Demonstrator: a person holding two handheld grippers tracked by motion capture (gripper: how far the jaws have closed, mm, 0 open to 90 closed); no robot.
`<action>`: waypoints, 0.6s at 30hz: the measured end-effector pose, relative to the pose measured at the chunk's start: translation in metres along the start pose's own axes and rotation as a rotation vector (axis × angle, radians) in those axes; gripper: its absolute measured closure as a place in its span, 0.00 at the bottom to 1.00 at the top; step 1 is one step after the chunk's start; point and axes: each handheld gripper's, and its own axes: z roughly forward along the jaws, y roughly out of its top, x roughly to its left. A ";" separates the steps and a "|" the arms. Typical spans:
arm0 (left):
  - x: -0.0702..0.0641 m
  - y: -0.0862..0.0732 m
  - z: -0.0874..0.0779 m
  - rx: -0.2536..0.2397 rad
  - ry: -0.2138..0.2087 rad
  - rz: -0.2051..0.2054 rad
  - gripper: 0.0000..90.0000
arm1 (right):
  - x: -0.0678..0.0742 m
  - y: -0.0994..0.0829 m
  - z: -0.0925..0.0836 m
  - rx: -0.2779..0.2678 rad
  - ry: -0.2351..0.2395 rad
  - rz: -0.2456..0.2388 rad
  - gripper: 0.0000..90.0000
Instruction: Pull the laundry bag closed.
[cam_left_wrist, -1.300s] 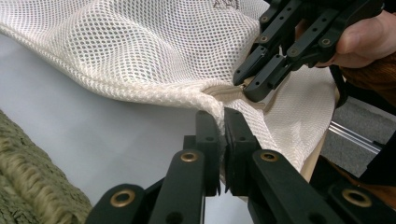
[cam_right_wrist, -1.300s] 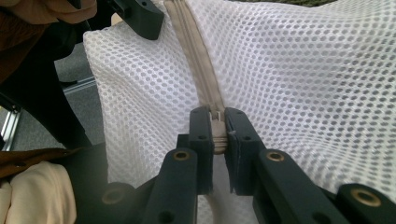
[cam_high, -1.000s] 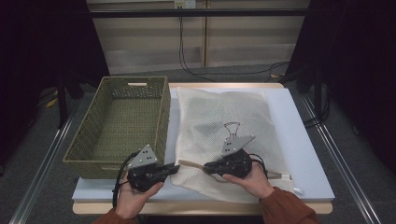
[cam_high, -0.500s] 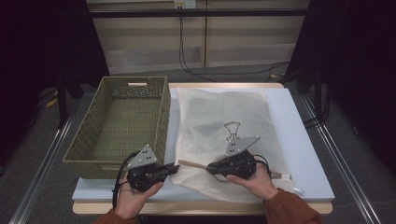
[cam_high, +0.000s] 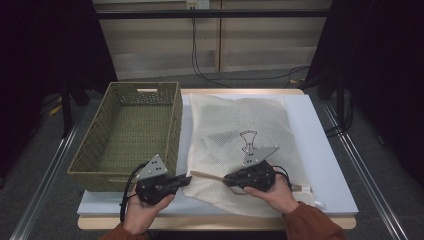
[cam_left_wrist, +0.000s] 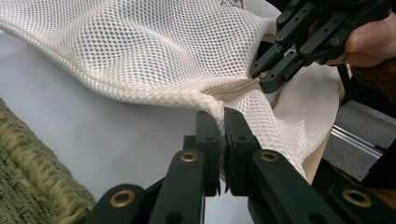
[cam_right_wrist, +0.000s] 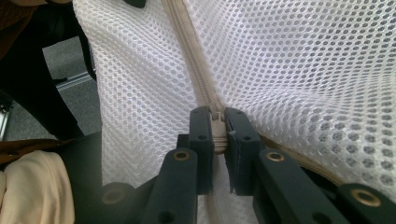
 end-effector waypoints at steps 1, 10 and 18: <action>0.000 0.000 0.000 0.002 0.002 0.004 0.96 | 0.000 0.000 0.000 0.002 -0.002 -0.001 0.92; -0.001 0.001 -0.001 0.003 0.007 0.004 0.96 | 0.003 -0.004 -0.004 0.008 -0.014 -0.005 0.92; 0.000 0.000 0.000 0.005 0.003 0.005 0.96 | 0.001 -0.008 -0.008 0.008 -0.026 0.000 0.92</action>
